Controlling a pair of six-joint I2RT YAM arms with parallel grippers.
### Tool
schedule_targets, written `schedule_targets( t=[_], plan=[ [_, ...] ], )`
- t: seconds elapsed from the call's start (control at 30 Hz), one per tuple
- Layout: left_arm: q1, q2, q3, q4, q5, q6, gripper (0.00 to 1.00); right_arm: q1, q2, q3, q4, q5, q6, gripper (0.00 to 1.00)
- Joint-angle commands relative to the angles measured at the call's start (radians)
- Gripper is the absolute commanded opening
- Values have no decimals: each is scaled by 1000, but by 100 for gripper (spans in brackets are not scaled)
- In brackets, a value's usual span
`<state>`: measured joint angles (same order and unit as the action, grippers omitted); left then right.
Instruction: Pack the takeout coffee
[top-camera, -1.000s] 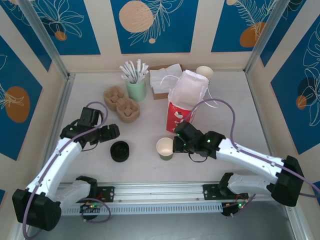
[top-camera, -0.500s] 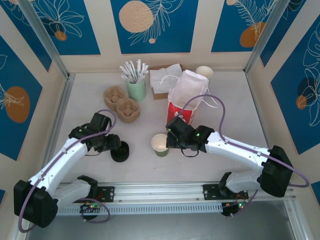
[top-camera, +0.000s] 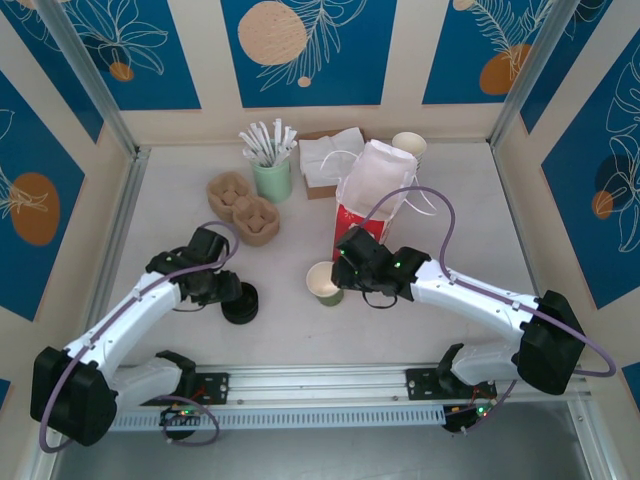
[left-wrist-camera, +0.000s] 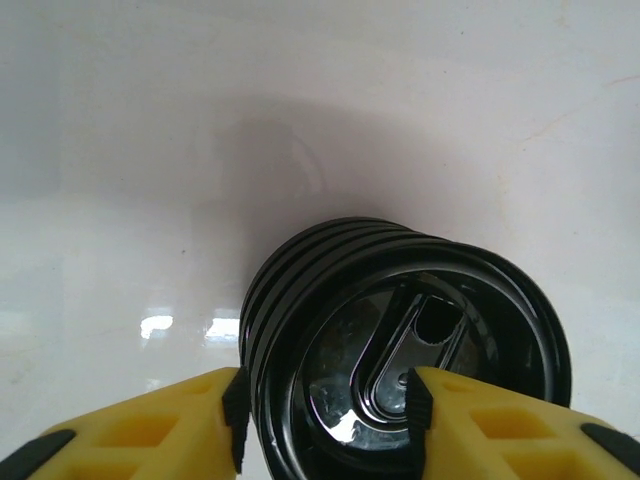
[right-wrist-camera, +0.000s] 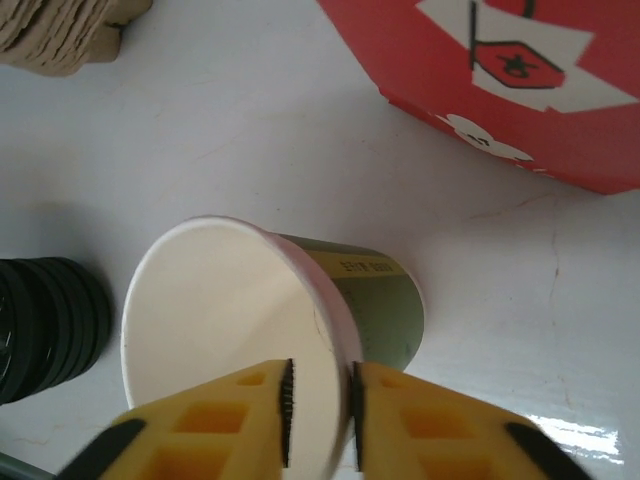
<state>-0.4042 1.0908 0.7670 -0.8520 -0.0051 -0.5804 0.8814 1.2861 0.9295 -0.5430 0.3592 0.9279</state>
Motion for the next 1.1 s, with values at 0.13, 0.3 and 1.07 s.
schedule_targets(
  t=[0.13,0.3,1.07],
  plan=[
    [-34,24,-12,1,-48,-13,38,-12,-1,-3,-3,-13,20,37],
    [-49,31,-7,-8,-70,-14,38,-16,-5,0,-15,-13,22,40],
    [-90,29,33,-79,-164,-38,48,12,36,15,27,-63,29,44]
  ],
)
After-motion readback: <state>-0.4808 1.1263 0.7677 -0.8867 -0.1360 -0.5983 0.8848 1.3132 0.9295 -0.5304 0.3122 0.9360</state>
